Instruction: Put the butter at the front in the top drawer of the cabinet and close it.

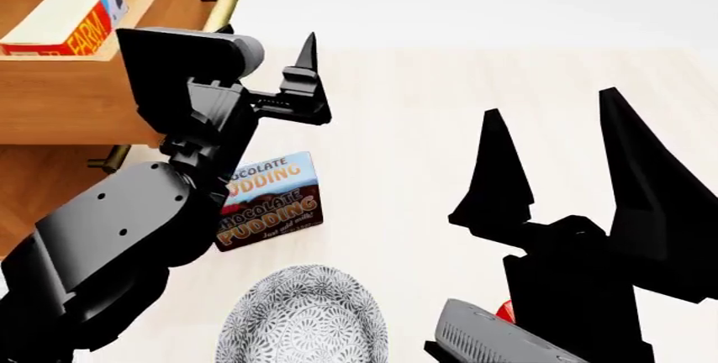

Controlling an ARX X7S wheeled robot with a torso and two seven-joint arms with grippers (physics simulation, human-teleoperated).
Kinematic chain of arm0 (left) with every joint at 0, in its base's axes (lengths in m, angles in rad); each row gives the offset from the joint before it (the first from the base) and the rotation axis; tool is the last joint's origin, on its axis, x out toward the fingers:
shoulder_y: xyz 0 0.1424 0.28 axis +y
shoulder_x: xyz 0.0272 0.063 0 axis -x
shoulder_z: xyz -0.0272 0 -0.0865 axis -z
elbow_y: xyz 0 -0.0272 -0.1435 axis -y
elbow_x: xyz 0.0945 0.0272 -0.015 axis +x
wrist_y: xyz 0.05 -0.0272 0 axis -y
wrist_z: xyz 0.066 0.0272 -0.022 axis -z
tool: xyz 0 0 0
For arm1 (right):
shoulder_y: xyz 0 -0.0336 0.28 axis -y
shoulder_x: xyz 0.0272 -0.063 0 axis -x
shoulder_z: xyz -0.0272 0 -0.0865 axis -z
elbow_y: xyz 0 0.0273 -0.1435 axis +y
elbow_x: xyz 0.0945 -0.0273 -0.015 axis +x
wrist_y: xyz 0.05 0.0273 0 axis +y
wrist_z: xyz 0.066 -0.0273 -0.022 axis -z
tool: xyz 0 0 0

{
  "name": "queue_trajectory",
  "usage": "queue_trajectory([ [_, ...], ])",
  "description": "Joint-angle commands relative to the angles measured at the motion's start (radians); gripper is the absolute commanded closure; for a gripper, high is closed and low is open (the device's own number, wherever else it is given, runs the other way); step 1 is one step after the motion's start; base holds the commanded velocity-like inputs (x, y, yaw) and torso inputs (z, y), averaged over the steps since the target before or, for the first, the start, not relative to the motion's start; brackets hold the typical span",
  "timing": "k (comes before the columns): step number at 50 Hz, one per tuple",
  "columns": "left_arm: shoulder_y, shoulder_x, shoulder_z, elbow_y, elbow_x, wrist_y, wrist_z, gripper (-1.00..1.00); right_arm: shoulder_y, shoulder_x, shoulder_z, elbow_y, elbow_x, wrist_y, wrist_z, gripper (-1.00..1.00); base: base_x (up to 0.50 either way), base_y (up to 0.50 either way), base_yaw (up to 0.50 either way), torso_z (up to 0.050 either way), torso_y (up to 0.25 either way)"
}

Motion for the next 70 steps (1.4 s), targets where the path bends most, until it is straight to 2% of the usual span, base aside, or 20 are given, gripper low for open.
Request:
queue_trajectory([
  [1, -0.001, -0.016, -0.017, -0.034, 0.008, 0.003, -0.002, -1.00, -0.007, 0.002, 0.007, 0.004, 0.000, -0.007, -0.001, -1.00, 0.00, 0.00, 0.00, 0.000, 0.000],
  [35, 0.024, -0.122, -0.066, -0.034, 0.017, 0.008, -0.028, -1.00, -0.012, -0.010, 0.021, 0.010, -0.012, -0.018, -0.024, -1.00, 0.00, 0.00, 0.00, 0.000, 0.000],
  [70, 0.020, -0.140, -0.104, -0.269, 0.085, 0.060, 0.004, -1.00, -0.026, -0.015, 0.044, 0.027, -0.008, -0.037, -0.029, -1.00, 0.00, 0.00, 0.00, 0.000, 0.000],
])
